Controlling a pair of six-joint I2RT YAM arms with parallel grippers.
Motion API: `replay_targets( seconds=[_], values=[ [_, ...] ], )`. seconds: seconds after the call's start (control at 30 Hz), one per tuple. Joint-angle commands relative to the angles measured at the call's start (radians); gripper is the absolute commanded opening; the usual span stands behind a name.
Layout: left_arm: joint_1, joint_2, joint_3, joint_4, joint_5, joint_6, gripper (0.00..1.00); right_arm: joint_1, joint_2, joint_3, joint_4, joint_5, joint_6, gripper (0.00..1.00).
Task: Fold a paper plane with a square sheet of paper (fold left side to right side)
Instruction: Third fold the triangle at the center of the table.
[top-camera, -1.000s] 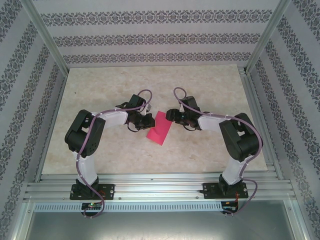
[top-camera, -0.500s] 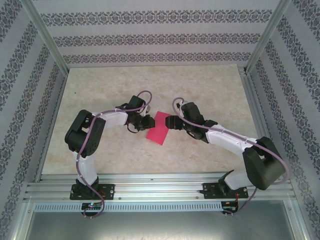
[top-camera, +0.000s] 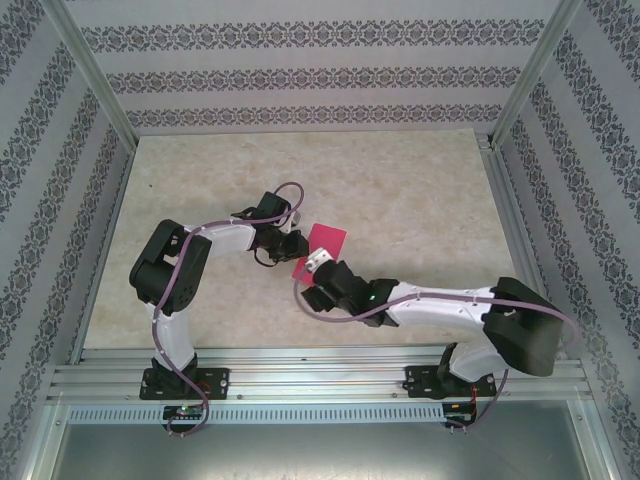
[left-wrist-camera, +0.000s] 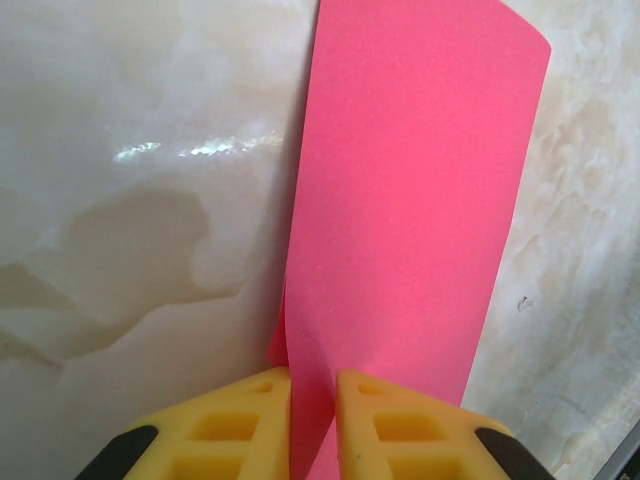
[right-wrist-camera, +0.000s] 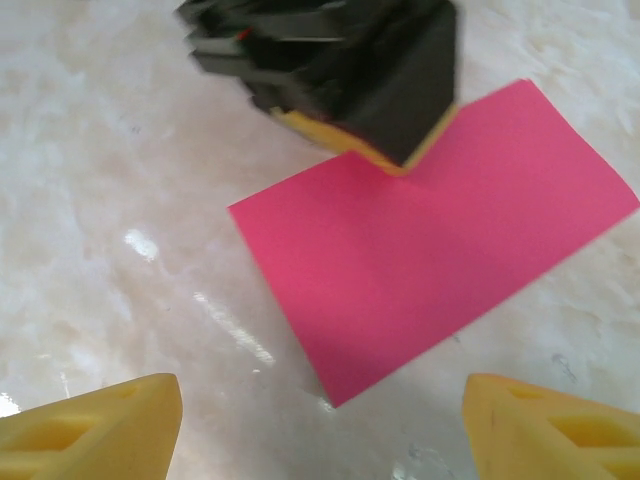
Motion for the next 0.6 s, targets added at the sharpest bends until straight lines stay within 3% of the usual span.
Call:
replay_targets(
  seconds=[0.0,0.37,0.5,0.57],
  values=[
    [-0.011,-0.024,-0.007,0.018,0.003,0.011,0.19,0.075,0.117,0.088,0.01,0.196,-0.168,0.77],
    [-0.011,-0.026,0.002,0.003,0.005,0.018,0.18,0.113,0.413,0.279,-0.002,0.323,-0.295,0.76],
    [-0.012,-0.026,0.002,-0.002,0.005,0.019,0.18,0.108,0.44,0.296,-0.011,0.348,-0.284,0.62],
    [-0.011,-0.028,0.002,-0.002,0.004,0.021,0.18,0.102,0.43,0.287,-0.011,0.358,-0.272,0.48]
  ],
)
